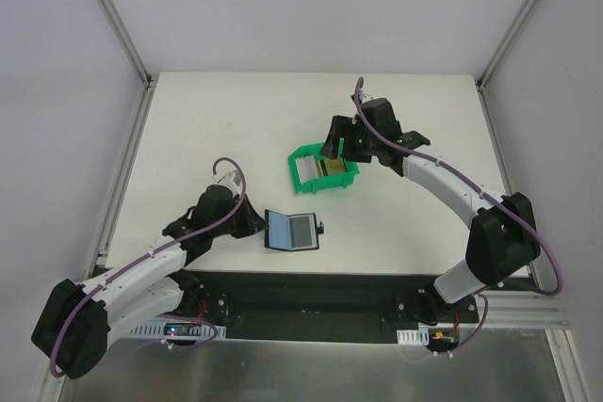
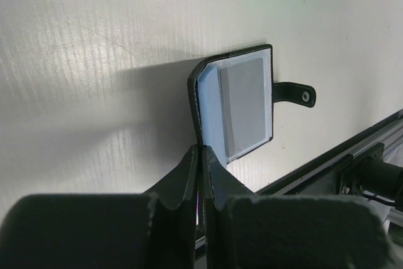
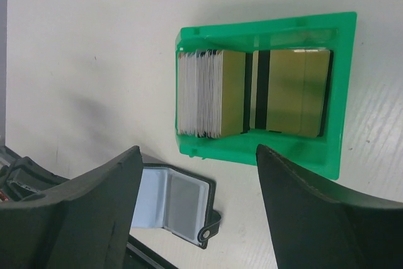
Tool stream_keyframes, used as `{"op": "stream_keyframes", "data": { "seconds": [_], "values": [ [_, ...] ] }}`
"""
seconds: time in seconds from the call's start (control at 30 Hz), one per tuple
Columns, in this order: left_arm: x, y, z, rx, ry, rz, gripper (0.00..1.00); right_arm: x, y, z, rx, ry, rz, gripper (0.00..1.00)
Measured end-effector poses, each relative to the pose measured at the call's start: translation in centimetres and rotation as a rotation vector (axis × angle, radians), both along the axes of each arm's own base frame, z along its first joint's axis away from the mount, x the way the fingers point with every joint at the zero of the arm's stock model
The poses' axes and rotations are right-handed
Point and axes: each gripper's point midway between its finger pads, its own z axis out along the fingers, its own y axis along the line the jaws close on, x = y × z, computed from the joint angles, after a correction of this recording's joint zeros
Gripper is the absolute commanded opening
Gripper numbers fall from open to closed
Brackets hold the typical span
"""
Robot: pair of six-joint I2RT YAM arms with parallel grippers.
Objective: Put the credit cards into the card holder
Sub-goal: Move the storage box to the center of the board, then pick up the credit card from the storage box.
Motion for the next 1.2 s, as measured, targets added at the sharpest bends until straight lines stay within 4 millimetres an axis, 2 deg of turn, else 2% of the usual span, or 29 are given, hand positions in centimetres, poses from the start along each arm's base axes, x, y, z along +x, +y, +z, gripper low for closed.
{"op": "stream_keyframes", "data": {
  "seconds": [0.2,0.57,0.87,1.2],
  "values": [
    [0.1,-0.1,0.9,-0.023,-0.029,0.000,0.00,-1.1,0.4,-0.5,0.015,0.043,0.026,0.77],
    [-0.2,-0.3,1.0,-0.043,-0.016,-0.001,0.00,-3.0,2.1,-1.1,0.004,0.081,0.092,0.79],
    [0.0,-0.1,0.5,-0.029,0.004,0.023,0.00,-2.1,2.6,-3.2,-0.068,0.114,0.110,0.79],
    [0.1,0.2,-0.3,-0.005,0.026,0.043,0.00,-2.1,1.9,-3.8,-0.115,0.114,0.110,0.82]
  ]
}}
